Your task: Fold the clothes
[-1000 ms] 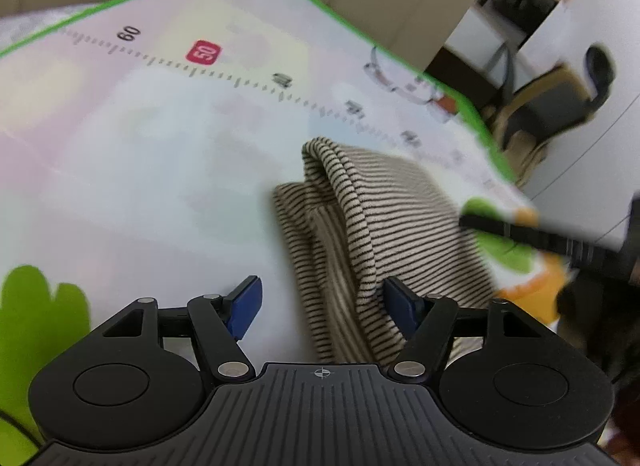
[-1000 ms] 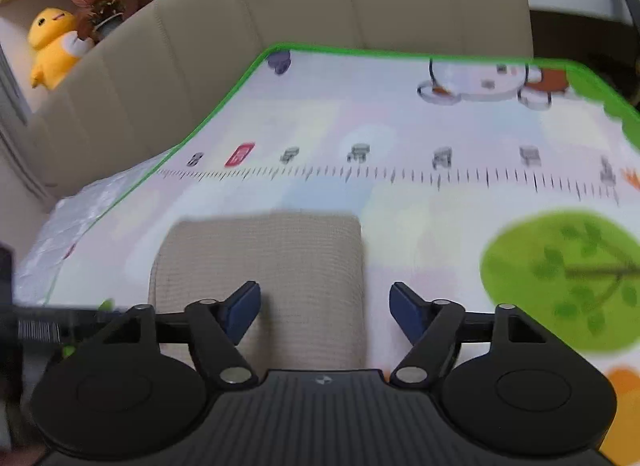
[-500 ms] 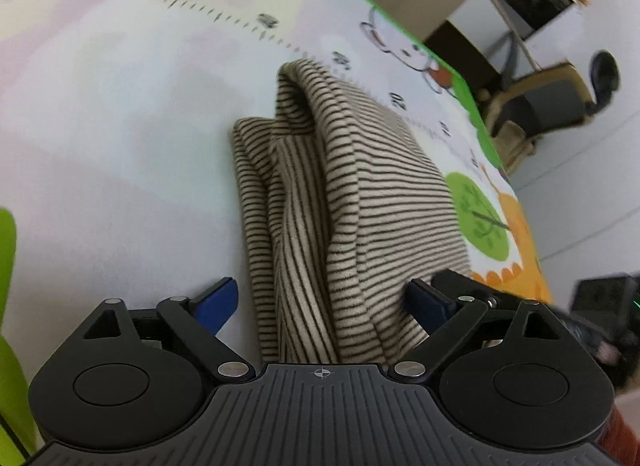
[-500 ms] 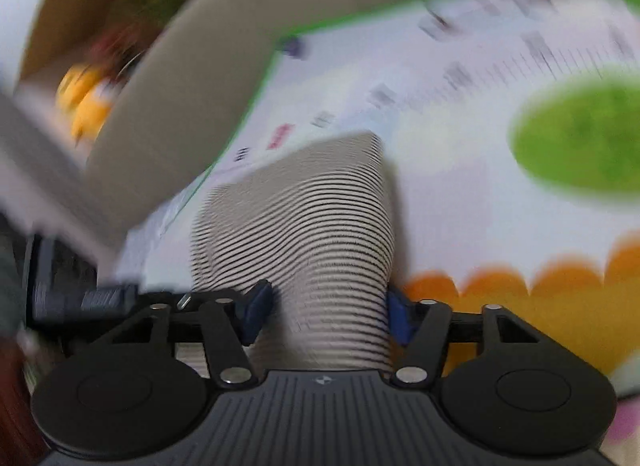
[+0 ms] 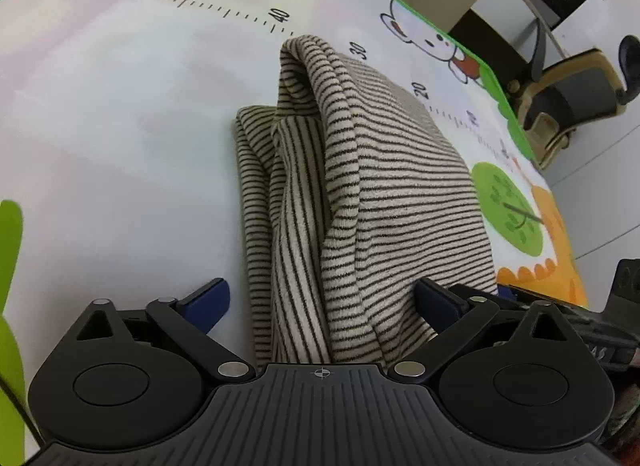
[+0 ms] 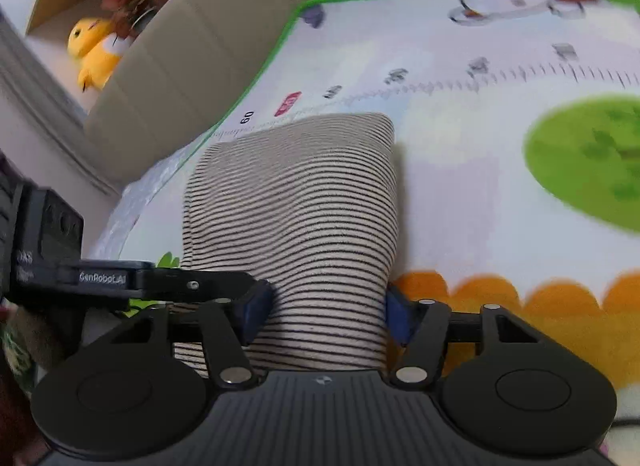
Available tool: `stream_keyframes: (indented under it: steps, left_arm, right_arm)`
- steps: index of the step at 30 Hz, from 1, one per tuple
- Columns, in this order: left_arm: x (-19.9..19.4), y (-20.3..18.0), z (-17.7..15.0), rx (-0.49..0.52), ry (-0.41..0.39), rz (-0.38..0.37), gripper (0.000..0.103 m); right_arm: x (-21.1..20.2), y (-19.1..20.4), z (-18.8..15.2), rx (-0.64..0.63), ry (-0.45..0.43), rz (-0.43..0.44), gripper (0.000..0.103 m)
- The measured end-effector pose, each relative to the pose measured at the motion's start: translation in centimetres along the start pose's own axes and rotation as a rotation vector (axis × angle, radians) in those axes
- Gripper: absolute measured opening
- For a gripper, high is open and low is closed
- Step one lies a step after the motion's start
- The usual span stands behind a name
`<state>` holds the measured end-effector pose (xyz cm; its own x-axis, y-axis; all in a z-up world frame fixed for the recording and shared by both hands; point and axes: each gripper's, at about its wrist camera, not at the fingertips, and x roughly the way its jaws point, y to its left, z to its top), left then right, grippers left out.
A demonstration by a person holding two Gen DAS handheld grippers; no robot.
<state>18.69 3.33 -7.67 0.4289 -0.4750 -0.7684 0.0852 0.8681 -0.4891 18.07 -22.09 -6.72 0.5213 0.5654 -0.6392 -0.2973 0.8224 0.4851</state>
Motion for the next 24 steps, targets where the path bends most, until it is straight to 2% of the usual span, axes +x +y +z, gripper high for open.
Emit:
stream_keyframes:
  steps: [1, 2, 4, 6, 10, 13, 18, 24]
  left_arm:
    - [-0.1, 0.3, 0.2, -0.010, 0.002, -0.026, 0.076]
    - [-0.3, 0.8, 0.6, -0.022, 0.000, -0.045, 0.070]
    - [-0.8, 2.1, 1.4, -0.052, -0.012, -0.063, 0.066]
    - [-1.7, 3.7, 2.8, -0.065, -0.060, -0.040, 0.066]
    - [-4.6, 6.5, 5.9, -0.037, -0.220, 0.114, 0.062]
    - [-5.7, 8.8, 7.2, -0.065, -0.290, 0.182, 0.062]
    - [-5.6, 11.0, 8.2, -0.147, -0.306, 0.170, 0.064]
    - [-5.6, 10.4, 8.3, -0.123, -0.296, 0.188, 0.067]
  right_arm:
    - [0.4, 0.7, 0.4, -0.030, -0.004, -0.019, 0.059]
    - [1.0, 1.4, 1.0, -0.056, -0.007, -0.031, 0.058]
    - [2.7, 2.6, 2.7, -0.102, -0.009, -0.037, 0.057]
    - [5.3, 4.3, 4.6, -0.143, -0.008, -0.019, 0.056]
    - [11.2, 7.8, 7.9, -0.201, -0.012, 0.022, 0.056]
    - [14.3, 9.5, 9.1, -0.248, -0.032, 0.022, 0.059]
    - [15.3, 9.5, 9.6, -0.252, -0.037, 0.005, 0.061]
    - [13.2, 9.1, 7.7, -0.281, -0.020, -0.016, 0.062]
